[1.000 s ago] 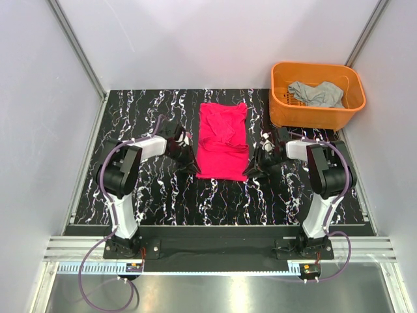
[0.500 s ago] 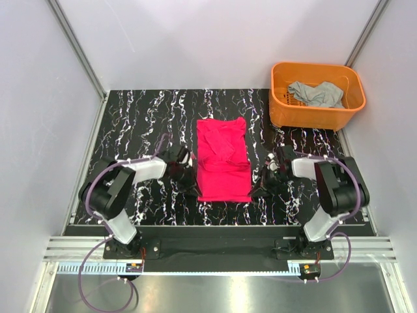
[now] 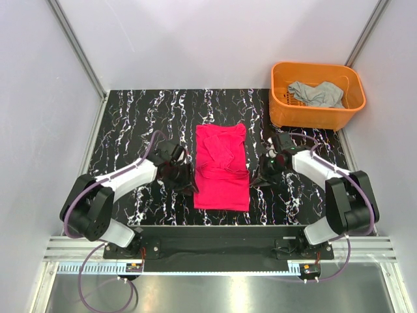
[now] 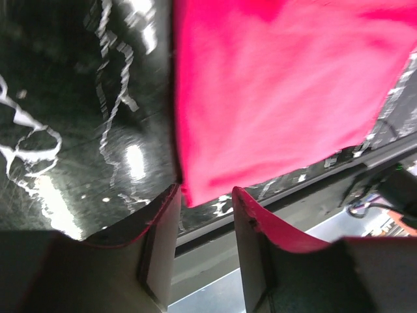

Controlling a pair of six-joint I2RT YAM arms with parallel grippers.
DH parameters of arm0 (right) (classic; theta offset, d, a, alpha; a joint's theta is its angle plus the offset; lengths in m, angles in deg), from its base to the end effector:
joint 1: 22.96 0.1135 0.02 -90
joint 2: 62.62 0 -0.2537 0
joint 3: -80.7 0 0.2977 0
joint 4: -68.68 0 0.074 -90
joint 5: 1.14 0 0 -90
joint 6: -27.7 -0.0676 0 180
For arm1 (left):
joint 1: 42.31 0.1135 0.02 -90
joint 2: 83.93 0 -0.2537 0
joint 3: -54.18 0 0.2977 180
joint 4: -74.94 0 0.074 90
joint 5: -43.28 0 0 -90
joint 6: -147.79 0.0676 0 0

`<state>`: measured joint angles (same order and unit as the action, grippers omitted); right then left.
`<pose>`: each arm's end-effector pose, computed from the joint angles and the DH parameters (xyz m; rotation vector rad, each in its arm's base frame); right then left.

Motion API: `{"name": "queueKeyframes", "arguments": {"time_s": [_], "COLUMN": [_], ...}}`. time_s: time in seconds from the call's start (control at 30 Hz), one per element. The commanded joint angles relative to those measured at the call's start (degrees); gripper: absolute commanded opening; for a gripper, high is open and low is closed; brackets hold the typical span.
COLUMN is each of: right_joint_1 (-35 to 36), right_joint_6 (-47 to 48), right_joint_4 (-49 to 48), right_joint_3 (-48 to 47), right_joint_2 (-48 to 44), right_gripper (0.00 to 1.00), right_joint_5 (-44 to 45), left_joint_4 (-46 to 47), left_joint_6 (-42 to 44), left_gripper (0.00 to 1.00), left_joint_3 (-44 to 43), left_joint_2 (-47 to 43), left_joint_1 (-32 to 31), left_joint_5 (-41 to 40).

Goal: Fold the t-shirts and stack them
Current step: Fold the tshirt

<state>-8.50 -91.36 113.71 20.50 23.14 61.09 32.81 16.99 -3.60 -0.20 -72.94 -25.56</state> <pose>0.2965 0.1090 0.1119 0.2459 2.8811 0.8464 0.2553 -0.1795 0.1083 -0.1549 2.9431 -0.7796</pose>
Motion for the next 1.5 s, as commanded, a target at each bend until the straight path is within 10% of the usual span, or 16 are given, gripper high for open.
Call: {"name": "queueKeyframes", "arguments": {"time_s": [0.0, 0.3, 0.83, 1.47], "right_joint_1": [4.5, 7.7, 4.6, 3.9], "right_joint_6": [-3.5, -7.5, 0.7, -2.2], "right_joint_4": [-2.7, -11.3, 2.4, 0.9], "right_joint_3": [-2.3, -6.6, -39.0, -16.9], "right_joint_2": [2.7, 12.1, 27.8, 9.0], "right_gripper": [0.26, 0.2, 0.34, 0.42], "right_joint_5": [7.2, 8.9, 11.2, -0.3], "left_joint_4": [-0.7, -1.4, -1.3, 0.0], "left_joint_6": [1.1, 2.6, 5.5, 7.2], "left_gripper": [0.41, 0.39, 0.42, 0.4], "left_joint_3": [-5.2, -5.9, -15.9, -33.7], "left_joint_2": [1.0, 0.4, 9.8, 29.3], "left_joint_1": [0.2, 0.9, 1.0, 9.7], "left_joint_5": [-0.8, 1.9, 5.4, 6.2]}}
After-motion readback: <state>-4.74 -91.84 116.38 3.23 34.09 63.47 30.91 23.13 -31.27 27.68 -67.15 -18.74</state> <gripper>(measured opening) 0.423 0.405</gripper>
